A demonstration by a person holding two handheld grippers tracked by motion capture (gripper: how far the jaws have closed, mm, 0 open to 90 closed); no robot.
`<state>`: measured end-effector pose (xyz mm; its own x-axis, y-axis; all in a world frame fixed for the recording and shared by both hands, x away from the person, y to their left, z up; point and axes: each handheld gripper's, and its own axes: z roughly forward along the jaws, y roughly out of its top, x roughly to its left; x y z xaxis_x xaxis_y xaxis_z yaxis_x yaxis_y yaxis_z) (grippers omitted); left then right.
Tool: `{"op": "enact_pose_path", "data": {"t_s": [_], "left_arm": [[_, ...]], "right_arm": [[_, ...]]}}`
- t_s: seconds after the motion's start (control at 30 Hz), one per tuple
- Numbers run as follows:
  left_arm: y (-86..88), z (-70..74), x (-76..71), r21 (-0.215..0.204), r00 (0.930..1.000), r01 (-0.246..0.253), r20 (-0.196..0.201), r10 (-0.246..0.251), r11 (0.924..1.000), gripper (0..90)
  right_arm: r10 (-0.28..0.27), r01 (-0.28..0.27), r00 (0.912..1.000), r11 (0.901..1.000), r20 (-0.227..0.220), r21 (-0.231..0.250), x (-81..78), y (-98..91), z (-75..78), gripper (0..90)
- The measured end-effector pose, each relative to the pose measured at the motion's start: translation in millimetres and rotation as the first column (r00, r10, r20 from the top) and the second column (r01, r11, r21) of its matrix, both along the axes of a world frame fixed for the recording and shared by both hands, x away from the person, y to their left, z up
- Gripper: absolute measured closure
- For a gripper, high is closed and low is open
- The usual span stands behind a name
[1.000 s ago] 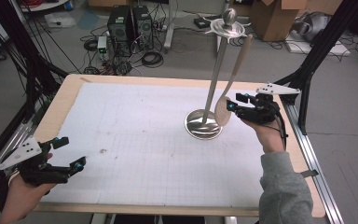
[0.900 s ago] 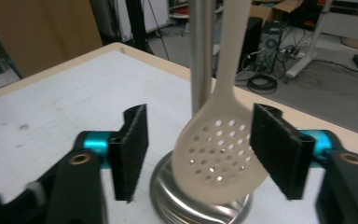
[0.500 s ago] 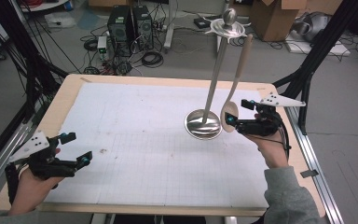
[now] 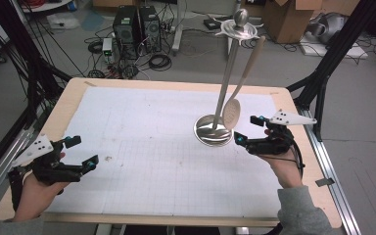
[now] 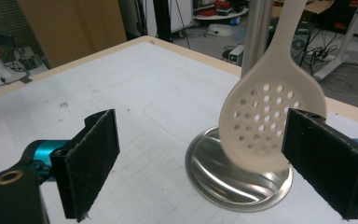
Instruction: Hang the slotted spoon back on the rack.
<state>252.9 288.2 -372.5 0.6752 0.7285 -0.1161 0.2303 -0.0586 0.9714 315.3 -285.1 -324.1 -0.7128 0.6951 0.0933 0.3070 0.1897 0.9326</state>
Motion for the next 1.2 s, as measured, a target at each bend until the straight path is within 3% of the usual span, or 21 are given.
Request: {"op": "enact_pose_path", "data": {"t_s": [0.17, 0.37, 0.67, 0.93, 1.2], "left_arm": [[-0.7, 1.5, -2.4, -0.001, 1.0, 0.0, 0.008, 0.0, 1.0, 1.9], [-0.4, 2.0, -3.7, -0.004, 0.9998, -0.008, 0.018, 0.008, 1.0, 1.8], [-2.3, 1.3, -3.9, -0.002, 0.9998, -0.008, 0.02, 0.008, 1.0, 1.9], [-1.4, -1.8, -2.9, 0.001, 0.9998, -0.01, 0.017, 0.01, 0.9999, 1.9], [1.6, -3.3, -2.4, 0.002, 0.9997, -0.016, 0.018, 0.016, 0.9999, 1.9]], "right_arm": [[0.006, -0.006, 0.9999, 0.9999, -0.014, 0.01, -3.7, 3.4, -4.2, 10.0], [0.009, -0.009, 0.9998, 0.9999, 0.017, -0.011, -10.2, 6.9, -10.3, 10.0], [-0.015, 0.015, 0.9995, 0.9998, 0.028, -0.016, -20.9, 1.3, -25.6, 10.1], [-0.022, 0.021, 0.999, 0.9995, 0.038, 0.025, -30.9, -11.9, -32.9, 10.1], [-0.018, 0.015, 0.9992, 0.9979, 0.036, 0.064, -37.8, -26.3, -49.5, 10.0]]}}
